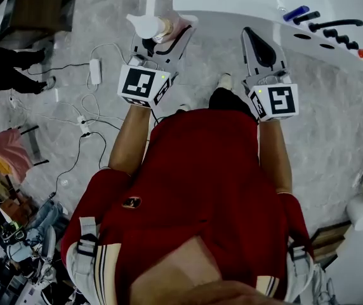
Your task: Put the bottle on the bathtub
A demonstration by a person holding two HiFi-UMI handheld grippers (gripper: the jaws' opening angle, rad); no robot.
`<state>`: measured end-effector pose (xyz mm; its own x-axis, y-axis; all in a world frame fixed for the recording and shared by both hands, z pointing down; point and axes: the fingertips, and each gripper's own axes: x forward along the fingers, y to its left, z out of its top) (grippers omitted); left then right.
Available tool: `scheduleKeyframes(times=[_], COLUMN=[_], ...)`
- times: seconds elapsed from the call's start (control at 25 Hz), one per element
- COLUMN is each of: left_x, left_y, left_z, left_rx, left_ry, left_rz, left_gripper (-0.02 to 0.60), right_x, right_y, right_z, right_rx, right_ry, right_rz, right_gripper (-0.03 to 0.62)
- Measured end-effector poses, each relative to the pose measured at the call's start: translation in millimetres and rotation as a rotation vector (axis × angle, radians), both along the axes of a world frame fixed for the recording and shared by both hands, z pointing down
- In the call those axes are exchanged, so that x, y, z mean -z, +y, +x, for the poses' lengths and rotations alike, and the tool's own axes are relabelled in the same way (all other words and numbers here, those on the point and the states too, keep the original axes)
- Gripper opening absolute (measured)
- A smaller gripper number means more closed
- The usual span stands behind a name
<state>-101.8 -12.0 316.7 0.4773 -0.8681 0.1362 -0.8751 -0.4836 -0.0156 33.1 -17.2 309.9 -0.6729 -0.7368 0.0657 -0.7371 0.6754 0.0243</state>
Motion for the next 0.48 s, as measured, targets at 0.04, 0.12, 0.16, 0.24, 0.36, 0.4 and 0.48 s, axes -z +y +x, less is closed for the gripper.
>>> scheduleKeyframes(times=[0.04, 0.12, 0.16, 0.24, 0.36, 0.4, 0.48], left_x=[-3, -9, -12, -18, -25, -28, -33], left_y=[-9, -25, -32, -47, -68, -74, -85], left_z=[3, 8, 11, 16, 24, 26, 31], left_rx=[0.014, 0.044, 0.057, 0.08, 0.113, 0.123, 0.142], left_ry=[-0.003, -0.006, -0.008, -0.013, -0.028, -0.033, -0.042], left_rz=[-0.007, -0.021, -0.027, -0.036, -0.049, -0.054, -0.065], left_gripper=[0.222, 0.222, 0.222, 0.222, 0.222, 0.222, 0.222], right_x=[0, -2, -3, -5, -7, -8, -10], right_y=[-9, -25, -33, -49, -68, -74, -84], right_z=[5, 14, 19, 29, 43, 48, 56], right_rx=[0.008, 0.025, 0.033, 0.045, 0.06, 0.065, 0.076], right_ry=[-0.002, -0.005, -0.006, -0.011, -0.019, -0.02, -0.023], right_rz=[-0.003, -0.006, -0.007, -0.01, -0.016, -0.018, -0.024], right_gripper=[0.0, 0.0, 0.0, 0.0, 0.0, 0.0, 0.0])
